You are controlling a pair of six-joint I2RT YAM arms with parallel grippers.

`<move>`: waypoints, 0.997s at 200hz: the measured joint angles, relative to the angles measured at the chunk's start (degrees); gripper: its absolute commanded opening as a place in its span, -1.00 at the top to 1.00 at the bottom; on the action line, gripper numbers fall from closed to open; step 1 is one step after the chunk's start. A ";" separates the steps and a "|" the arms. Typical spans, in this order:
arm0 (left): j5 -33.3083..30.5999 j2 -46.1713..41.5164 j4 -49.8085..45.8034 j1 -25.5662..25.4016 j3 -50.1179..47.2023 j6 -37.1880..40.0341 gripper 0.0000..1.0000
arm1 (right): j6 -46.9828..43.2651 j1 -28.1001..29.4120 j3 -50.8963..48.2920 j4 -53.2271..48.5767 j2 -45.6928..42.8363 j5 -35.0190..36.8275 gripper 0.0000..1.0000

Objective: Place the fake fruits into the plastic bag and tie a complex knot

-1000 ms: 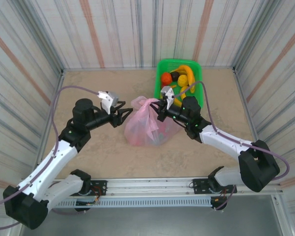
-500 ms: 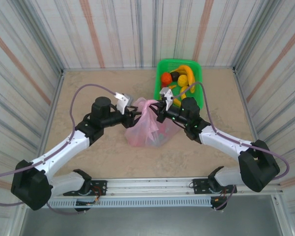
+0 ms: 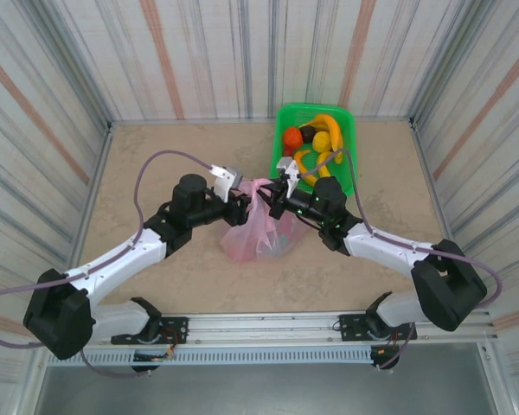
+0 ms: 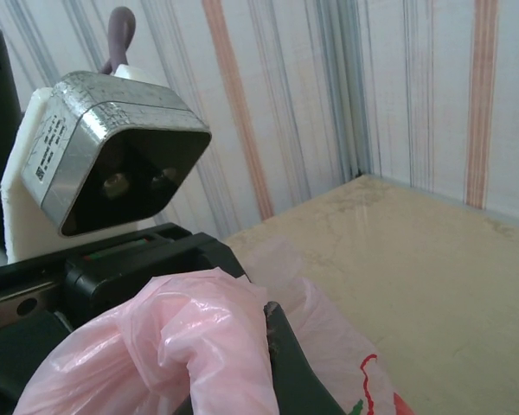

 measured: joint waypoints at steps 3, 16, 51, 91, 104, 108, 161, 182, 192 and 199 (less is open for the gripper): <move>0.02 0.00 0.33 -0.04 -0.11 -0.07 -0.32 | 0.15 0.07 0.00 0.37 0.31 0.13 1.00; 0.00 0.00 1.03 -0.17 -0.52 -0.52 -0.33 | 1.01 0.20 0.00 1.99 1.49 0.52 1.00; -0.63 0.04 2.27 -0.15 -1.22 -1.57 -0.33 | 3.08 0.81 0.00 6.34 3.54 2.25 1.00; -1.75 0.04 3.13 -0.15 -1.97 -2.10 -0.34 | 5.95 1.40 0.00 11.10 6.08 3.54 1.00; -2.08 0.04 3.78 -0.15 -2.40 -2.27 -0.36 | 6.51 1.55 0.00 12.33 6.64 3.78 1.00; -2.14 0.04 3.93 -0.15 -2.45 -2.27 -0.37 | 6.75 1.55 0.00 12.61 6.73 3.78 1.00; -3.10 0.02 5.31 -0.15 -2.99 -2.36 -0.42 | 7.93 1.55 0.00 14.64 7.41 3.98 1.00; -3.43 -0.66 4.92 -0.02 -3.21 -2.10 -0.48 | 7.96 1.55 -0.46 15.17 7.41 3.96 1.00; -3.43 -1.57 4.55 0.46 -3.56 -1.75 -0.52 | 7.96 1.55 -0.76 15.58 7.41 3.96 1.00; -3.41 -2.38 4.31 0.85 -3.87 -1.46 -0.54 | 7.98 1.55 -0.92 15.78 7.41 3.96 1.00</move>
